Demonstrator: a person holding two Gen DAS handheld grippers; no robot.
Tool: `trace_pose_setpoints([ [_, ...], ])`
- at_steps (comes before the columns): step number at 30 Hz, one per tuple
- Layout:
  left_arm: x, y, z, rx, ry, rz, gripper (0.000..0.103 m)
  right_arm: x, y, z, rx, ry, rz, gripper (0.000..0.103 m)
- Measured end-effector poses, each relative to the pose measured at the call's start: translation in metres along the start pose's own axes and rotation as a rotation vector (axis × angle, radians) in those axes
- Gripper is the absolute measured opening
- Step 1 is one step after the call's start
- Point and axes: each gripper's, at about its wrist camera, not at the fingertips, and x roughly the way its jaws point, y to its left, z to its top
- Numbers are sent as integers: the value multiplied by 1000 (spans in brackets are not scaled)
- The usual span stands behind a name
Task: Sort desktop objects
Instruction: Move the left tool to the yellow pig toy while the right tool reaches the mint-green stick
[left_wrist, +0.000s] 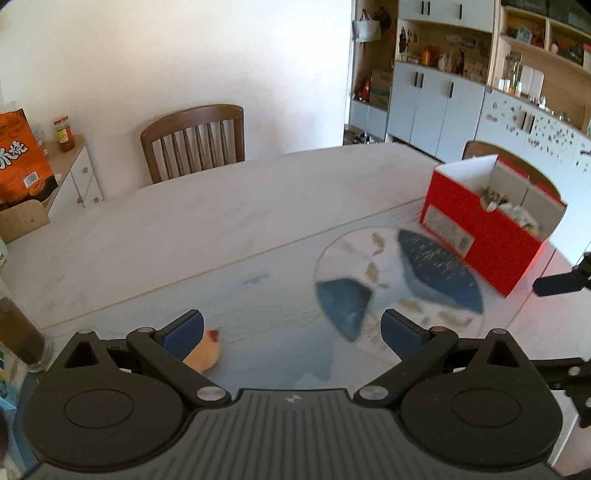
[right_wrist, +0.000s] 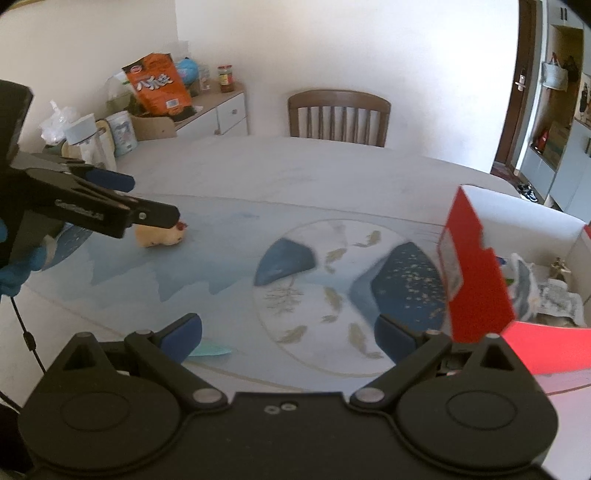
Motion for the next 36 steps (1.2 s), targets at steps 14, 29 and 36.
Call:
trace_pose_setpoints([
  [14, 41, 65, -33, 5, 50, 40, 102, 40, 58, -12, -38, 71, 25, 100],
  [29, 55, 96, -57, 30, 11, 36, 102, 91, 99, -32, -103, 92, 12, 101],
  [36, 67, 99, -62, 44, 12, 26, 102, 106, 106, -43, -107, 98, -28, 102],
])
